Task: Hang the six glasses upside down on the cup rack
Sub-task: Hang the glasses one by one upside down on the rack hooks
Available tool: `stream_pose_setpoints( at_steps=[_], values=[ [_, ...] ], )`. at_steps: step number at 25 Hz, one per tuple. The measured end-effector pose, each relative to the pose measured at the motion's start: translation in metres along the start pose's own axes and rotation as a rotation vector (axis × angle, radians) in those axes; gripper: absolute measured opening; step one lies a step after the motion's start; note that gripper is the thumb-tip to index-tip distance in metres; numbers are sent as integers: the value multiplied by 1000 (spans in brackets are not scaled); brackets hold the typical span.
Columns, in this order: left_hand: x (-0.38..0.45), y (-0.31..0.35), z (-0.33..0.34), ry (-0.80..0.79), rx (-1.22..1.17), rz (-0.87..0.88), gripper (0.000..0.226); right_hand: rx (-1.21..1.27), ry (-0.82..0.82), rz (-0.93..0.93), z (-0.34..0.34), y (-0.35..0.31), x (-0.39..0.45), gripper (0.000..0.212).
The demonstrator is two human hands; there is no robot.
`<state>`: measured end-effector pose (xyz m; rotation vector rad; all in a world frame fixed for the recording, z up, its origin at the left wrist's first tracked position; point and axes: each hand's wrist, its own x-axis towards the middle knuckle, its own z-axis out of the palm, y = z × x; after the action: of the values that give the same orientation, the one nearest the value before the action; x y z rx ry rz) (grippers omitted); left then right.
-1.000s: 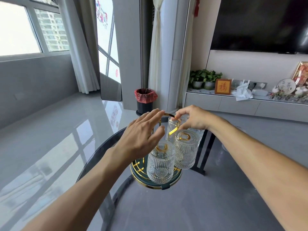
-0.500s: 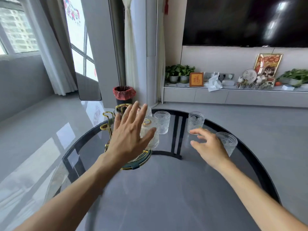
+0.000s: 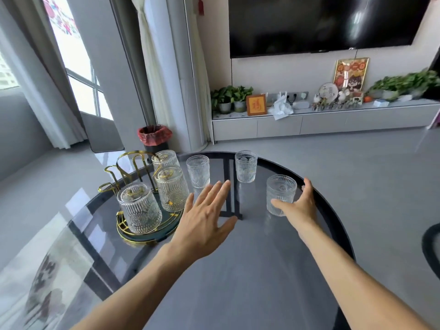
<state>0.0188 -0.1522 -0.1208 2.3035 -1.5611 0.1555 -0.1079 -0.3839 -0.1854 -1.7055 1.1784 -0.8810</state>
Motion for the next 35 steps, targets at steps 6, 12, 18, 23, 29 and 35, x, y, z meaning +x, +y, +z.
stream_pose_setpoints(
  at_steps=[6, 12, 18, 23, 29, 35],
  values=[
    [4, -8, 3, -15, -7, -23, 84, 3, -128, 65, 11, 2, 10, 82],
    [15, 8, -12, 121, -498, -199, 95, -144, -414, -443, 22, -66, -45, 90],
    [-4, -6, -66, 240, -818, -263, 68, 50, -529, -801, 17, -134, -98, 85],
    [-23, -33, -93, 339, -1028, -197, 71, 697, -956, -114, 25, -150, -114, 73],
    [-26, -80, -120, 286, -653, -172, 68, 506, -717, -114, 61, -210, -123, 69],
    [-26, -153, -125, 422, -510, -247, 68, 245, -461, -491, 108, -295, -104, 72]
  ],
)
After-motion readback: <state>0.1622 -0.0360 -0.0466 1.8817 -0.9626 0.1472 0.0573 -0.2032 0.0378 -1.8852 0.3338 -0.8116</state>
